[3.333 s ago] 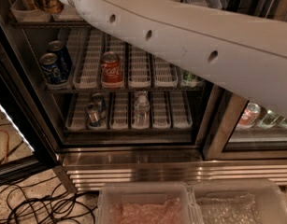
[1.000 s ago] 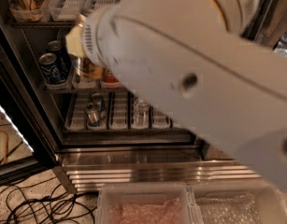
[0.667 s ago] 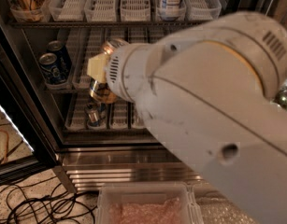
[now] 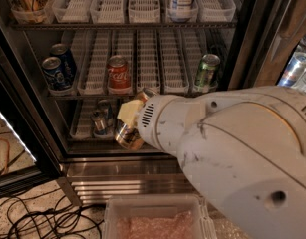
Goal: Pick orange can from top shelf of fridge
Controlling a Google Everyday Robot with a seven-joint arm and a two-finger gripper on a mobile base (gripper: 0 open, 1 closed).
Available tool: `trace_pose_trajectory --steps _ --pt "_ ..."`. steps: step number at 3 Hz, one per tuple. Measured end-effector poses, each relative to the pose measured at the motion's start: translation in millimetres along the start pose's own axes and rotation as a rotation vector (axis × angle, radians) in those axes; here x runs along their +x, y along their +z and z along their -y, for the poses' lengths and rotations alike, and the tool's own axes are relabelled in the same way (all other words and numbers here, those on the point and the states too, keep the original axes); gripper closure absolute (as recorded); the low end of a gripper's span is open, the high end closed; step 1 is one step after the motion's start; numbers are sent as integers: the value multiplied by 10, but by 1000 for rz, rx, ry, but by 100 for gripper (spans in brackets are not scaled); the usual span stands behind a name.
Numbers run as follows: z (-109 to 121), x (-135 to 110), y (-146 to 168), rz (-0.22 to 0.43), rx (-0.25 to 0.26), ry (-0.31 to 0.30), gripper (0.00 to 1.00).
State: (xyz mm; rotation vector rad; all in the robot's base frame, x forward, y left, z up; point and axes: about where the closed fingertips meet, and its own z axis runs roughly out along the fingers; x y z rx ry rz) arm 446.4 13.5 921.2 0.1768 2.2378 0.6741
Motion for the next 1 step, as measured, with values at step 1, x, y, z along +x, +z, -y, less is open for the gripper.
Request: trace_pose_trajectory --steps 1 --pt "-2 -2 -1 1 0 -1 100"
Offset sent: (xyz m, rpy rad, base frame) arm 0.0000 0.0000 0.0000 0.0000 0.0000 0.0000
